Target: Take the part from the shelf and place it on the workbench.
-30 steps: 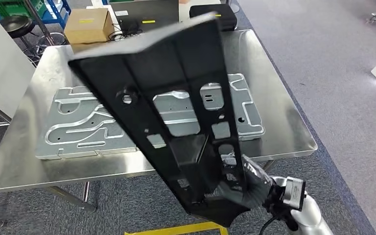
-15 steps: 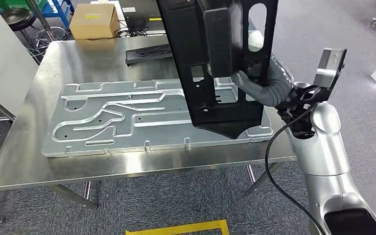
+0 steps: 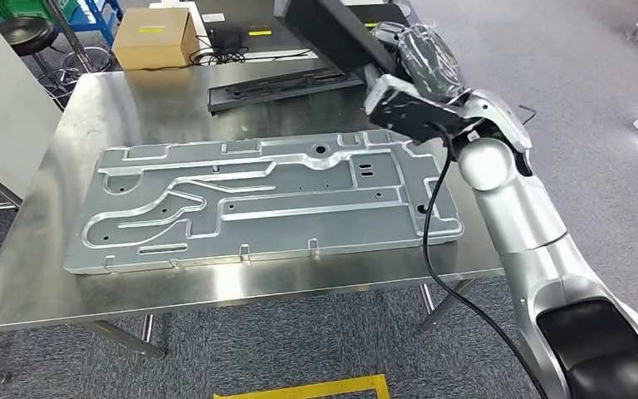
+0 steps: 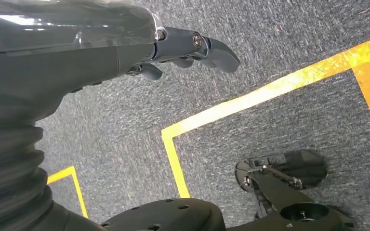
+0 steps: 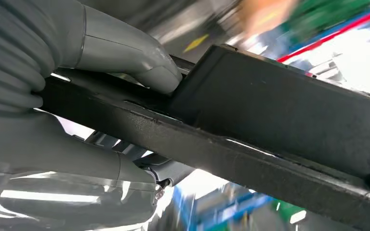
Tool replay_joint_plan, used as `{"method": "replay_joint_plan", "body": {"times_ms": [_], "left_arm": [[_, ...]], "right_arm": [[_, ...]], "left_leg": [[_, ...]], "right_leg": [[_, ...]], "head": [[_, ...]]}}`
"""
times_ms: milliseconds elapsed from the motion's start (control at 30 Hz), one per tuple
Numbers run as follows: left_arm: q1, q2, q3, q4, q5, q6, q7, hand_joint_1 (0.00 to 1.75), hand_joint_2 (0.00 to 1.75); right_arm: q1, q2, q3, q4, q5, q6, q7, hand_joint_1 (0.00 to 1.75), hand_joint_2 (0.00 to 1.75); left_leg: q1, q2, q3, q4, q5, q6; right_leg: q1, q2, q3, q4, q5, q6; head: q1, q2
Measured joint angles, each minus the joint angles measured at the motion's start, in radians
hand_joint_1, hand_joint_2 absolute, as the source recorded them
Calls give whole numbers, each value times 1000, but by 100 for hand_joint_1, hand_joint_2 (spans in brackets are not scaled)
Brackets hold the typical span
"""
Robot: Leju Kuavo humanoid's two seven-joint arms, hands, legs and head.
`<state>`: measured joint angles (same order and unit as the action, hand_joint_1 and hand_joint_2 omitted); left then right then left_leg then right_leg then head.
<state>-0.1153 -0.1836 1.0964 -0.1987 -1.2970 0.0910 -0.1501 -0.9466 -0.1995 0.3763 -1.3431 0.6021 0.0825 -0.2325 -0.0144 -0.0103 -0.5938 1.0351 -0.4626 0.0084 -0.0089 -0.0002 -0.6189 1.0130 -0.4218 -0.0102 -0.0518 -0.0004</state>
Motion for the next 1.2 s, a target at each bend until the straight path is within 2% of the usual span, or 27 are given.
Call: {"method": "replay_joint_plan", "body": {"times_ms": [67,133,167,200,233,300,333,367,467,533,567,633,667,700,733,800,833,867,933,1000,1067,1133,1167,1200], "left_arm": [[-3,3,-1,-1,-3,-2,0,0,175],[-10,5,-1,-1,-2,-4,0,0,175],[-14,6,-1,-1,-1,-4,0,0,175],[-16,7,-1,-1,0,-5,0,0,175],[-17,7,-1,-1,1,-5,1,0,175],[-14,8,-1,0,2,-5,2,0,175],[-12,8,-1,0,3,-5,3,0,175],[-10,7,-1,0,4,-4,4,0,175],[-7,6,0,1,8,-4,5,0,175],[-7,5,0,1,9,-5,6,0,175],[-7,5,0,1,9,-5,6,0,175],[-6,5,0,1,9,-5,6,0,175],[-4,5,0,1,10,-5,5,0,175],[-3,5,0,1,10,-5,5,0,175],[-2,4,1,1,10,-6,4,0,175],[-1,2,1,1,10,-7,1,0,175],[-1,0,1,1,11,-7,0,0,175],[0,-1,1,1,12,-8,-2,0,175],[0,-2,2,1,15,-8,-5,0,175],[1,0,2,1,17,-8,-6,0,175],[2,1,3,1,18,-12,-8,0,175],[-1,4,4,1,17,-21,-13,0,175],[-2,6,4,1,17,-25,-16,0,175],[-4,8,4,1,17,-28,-19,0,175]], "right_arm": [[-25,-2,40,58,147,-75,-13,175,175],[-46,-3,75,136,262,-135,-29,175,175],[-54,-3,94,185,313,-161,-36,175,175],[-63,-3,113,236,356,-185,-41,175,175],[-70,-3,130,288,389,-208,-46,175,175],[-85,-4,157,387,428,-250,-56,175,175],[-92,-4,166,436,438,-270,-60,175,175],[-97,-5,174,484,444,-286,-65,175,175],[-101,-5,188,597,451,-313,-72,175,175],[-98,0,195,658,459,-329,-68,175,175],[-95,7,198,687,466,-339,-63,175,175],[-77,25,202,744,479,-358,-50,175,175],[-63,33,204,771,486,-365,-44,175,175],[-48,41,206,795,491,-370,-40,175,175],[-35,47,209,815,494,-374,-37,175,175],[-22,59,213,845,498,-377,-32,175,175],[-21,66,214,856,498,-377,-27,175,175],[-21,73,215,865,499,-378,-23,175,175],[-17,85,215,882,501,-381,-15,87,87],[-10,93,215,895,504,-385,-10,0,0],[-4,95,215,905,505,-387,-8,0,0],[5,94,215,916,506,-387,-8,0,0],[12,93,215,921,507,-387,-9,0,0],[17,91,215,925,508,-387,-9,0,0]], "left_leg": [[3,0,-42,91,-48,-12],[9,1,-112,228,-98,-21],[12,1,-135,268,-103,-25],[15,2,-141,270,-88,-27],[18,2,-128,231,-56,-29],[24,2,-67,91,17,-33],[25,1,-43,36,37,-30],[25,0,-30,3,45,-25],[22,-5,-30,-9,45,0],[23,-6,-28,-14,47,14],[23,-5,-26,-15,48,19],[20,-4,-26,-15,46,25],[17,-5,-25,-15,45,27],[14,-6,-24,-15,45,29],[11,-7,-22,-15,44,30],[4,-8,-19,-14,42,31],[0,-8,-19,-14,41,30],[-1,-7,-19,-14,39,28],[-1,-5,-18,-15,37,20],[-1,-4,-18,-8,28,9],[-1,-3,-40,50,-12,-5],[6,-3,-92,171,-71,-18],[9,-3,-116,224,-90,-23],[12,-2,-125,248,-92,-28]], "right_leg": [[-5,-3,8,-7,2,-5],[-6,-5,10,-7,0,-7],[-6,-6,11,-7,0,-6],[-7,-6,13,-6,-2,-5],[-8,-5,16,-6,-4,-2],[-8,-5,20,-2,-10,8],[-7,-4,19,2,-13,13],[-5,-5,17,4,-14,19],[-5,-7,13,5,-15,36],[-8,-7,-4,43,-40,44],[-8,-6,-26,92,-66,47],[-7,-5,-93,226,-123,49],[-6,-4,-121,277,-134,48],[-5,-4,-132,291,-127,45],[-3,-4,-125,266,-101,38],[6,-4,-68,134,-31,18],[11,-5,-41,73,-9,9],[16,-5,-22,32,3,2],[21,-6,-11,10,3,-2],[14,-7,-2,-1,6,-4],[5,-12,7,-12,9,-9],[5,-17,8,-13,9,-12],[4,-19,8,-12,9,-11],[2,-20,8,-11,8,-10]], "head": [[-1,0],[-1,0],[-1,0],[-1,0],[-1,0],[-1,0],[-1,0],[-1,0],[-1,0],[0,0],[0,0],[0,0],[0,0],[0,0],[0,0],[0,0],[0,0],[0,0],[0,0],[-1,0],[-1,0],[-1,0],[-1,0],[-1,0]]}}
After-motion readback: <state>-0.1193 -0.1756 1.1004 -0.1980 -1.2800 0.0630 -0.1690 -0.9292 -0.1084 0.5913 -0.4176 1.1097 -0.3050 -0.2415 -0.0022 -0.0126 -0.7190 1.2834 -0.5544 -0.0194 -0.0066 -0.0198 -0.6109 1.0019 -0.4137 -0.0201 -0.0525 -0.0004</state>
